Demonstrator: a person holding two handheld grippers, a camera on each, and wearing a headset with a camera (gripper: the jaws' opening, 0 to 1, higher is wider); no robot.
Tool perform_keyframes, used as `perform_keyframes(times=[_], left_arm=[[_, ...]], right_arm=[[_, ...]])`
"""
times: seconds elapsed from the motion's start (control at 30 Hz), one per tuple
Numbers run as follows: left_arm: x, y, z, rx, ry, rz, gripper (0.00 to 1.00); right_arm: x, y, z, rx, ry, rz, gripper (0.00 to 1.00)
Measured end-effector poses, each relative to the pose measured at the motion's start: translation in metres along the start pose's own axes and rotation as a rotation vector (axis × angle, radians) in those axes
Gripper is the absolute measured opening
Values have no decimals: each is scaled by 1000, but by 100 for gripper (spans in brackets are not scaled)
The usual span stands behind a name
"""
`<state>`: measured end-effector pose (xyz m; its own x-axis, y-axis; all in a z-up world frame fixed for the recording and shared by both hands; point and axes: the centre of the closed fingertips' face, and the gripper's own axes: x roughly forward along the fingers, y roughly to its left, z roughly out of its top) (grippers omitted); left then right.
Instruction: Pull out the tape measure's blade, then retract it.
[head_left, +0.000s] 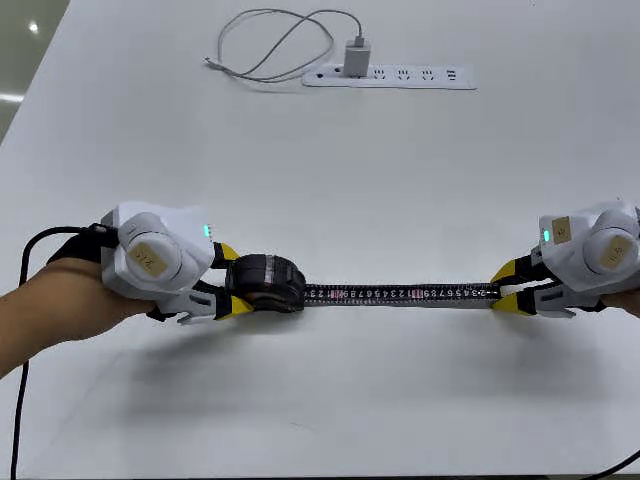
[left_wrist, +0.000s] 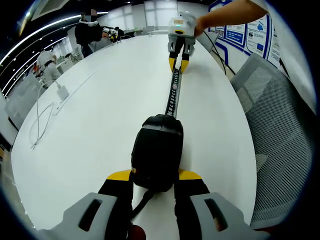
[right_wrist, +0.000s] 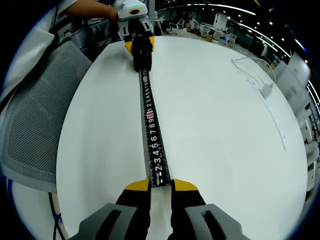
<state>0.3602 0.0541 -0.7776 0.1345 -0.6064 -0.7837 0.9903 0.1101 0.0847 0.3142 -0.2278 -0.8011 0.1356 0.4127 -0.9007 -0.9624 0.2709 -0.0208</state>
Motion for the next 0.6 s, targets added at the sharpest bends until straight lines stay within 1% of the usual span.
perform_keyframes(times=[0.13, 0.33, 0.4, 0.57, 0.6], left_arm=[[0, 0, 0, -7, 0, -2, 28], [0, -2, -1, -34, 1, -10, 34], [0, -2, 0, -40, 0, -9, 35], [-2, -1, 0, -67, -8, -8, 37], [-3, -3, 0, -88, -10, -23, 36]], right_arm=[[0, 0, 0, -2, 5, 3, 12], [0, 0, 1, 8, 8, 3, 13], [0, -1, 1, 14, 6, 0, 15], [1, 1, 3, 25, 1, 5, 18], [1, 1, 3, 22, 2, 1, 18]])
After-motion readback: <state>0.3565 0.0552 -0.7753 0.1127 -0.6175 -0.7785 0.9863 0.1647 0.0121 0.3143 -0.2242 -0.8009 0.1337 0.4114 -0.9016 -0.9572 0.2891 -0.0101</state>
